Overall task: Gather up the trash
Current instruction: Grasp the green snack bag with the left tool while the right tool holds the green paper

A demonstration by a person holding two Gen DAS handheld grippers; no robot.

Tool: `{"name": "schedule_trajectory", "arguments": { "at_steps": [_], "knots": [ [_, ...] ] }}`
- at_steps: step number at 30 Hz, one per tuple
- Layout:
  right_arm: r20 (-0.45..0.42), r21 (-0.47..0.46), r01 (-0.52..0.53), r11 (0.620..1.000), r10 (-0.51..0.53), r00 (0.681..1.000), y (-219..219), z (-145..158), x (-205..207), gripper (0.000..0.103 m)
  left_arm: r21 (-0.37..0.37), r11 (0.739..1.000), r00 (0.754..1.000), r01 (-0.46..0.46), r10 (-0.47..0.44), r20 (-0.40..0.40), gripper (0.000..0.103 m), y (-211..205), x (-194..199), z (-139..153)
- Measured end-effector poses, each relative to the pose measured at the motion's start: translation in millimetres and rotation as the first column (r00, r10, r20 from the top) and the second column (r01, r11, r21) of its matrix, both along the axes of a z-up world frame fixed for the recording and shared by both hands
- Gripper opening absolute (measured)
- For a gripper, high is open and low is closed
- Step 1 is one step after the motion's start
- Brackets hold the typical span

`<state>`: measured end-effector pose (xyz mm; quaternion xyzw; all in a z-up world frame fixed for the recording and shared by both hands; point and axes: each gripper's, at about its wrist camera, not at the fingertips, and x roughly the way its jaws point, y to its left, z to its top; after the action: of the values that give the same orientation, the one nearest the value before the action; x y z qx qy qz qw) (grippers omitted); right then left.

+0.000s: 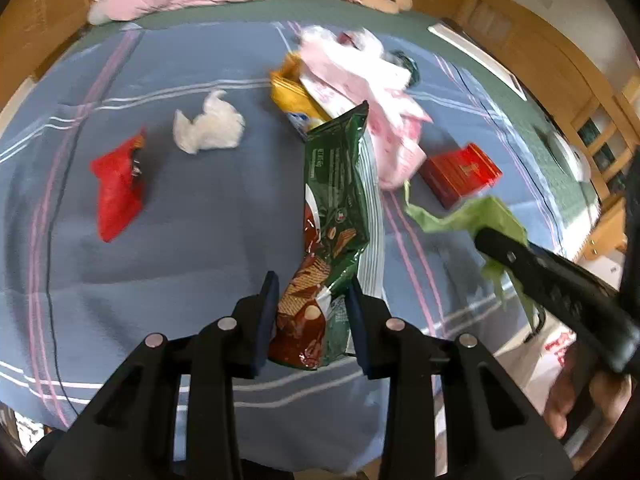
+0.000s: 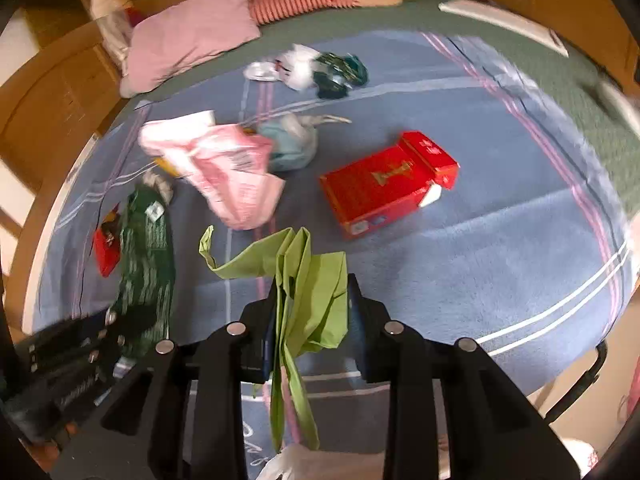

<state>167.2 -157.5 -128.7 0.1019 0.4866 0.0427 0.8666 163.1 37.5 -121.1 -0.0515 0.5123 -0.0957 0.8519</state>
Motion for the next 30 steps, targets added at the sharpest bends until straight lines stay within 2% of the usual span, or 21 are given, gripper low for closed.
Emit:
{"name": "schedule_trajectory", "arguments": {
  "at_steps": [5,9,14,20,21,22,25,30],
  "knots": [
    [0.014,-0.046,-0.038,0.998,0.039,0.999,13.8,0.2,-4.1,0.031,-0.004,1.000,1.000,-0.021,0.021,0.001,0.034,2.0,-0.5,1.2],
    [-0.004,-0.037,-0.044,0.998,0.044,0.999,16.8,-7.3,-4.1,0.031,0.016,1.000,1.000,-0.004,0.004,-0.009,0.034,-5.0,0.3,-1.4],
    [-0.019,-0.024,-0.049,0.999,0.049,0.999,19.1,-12.4,-5.3,0.031,-0.004,0.999,0.999,-0.035,0.035,-0.022,0.034,-0.1,2.1,-3.7],
    [-0.024,-0.030,-0.051,0.998,0.051,0.998,21.0,-15.1,-4.8,0.031,0.011,0.998,0.998,-0.058,0.058,-0.033,0.035,0.9,3.7,-6.2],
    [-0.028,-0.033,-0.051,0.998,0.050,0.998,21.3,-15.8,-4.3,0.031,0.013,0.998,0.997,-0.058,0.059,-0.040,0.040,0.6,4.4,-7.7],
    [-0.032,-0.034,-0.050,0.998,0.049,0.998,21.3,-16.9,-4.2,0.032,0.016,0.998,0.997,-0.059,0.060,-0.052,0.050,0.1,5.3,-9.5],
    [-0.047,-0.031,-0.039,0.999,0.037,0.998,20.9,-19.9,-2.3,0.037,0.031,0.997,0.996,-0.073,0.075,-0.051,0.067,-0.6,6.8,-9.7],
    [-0.090,-0.061,-0.040,0.997,0.035,0.995,24.8,-29.0,3.2,0.038,0.029,0.996,0.995,-0.081,0.083,-0.060,0.071,2.2,8.2,-12.3]
  ]
}}
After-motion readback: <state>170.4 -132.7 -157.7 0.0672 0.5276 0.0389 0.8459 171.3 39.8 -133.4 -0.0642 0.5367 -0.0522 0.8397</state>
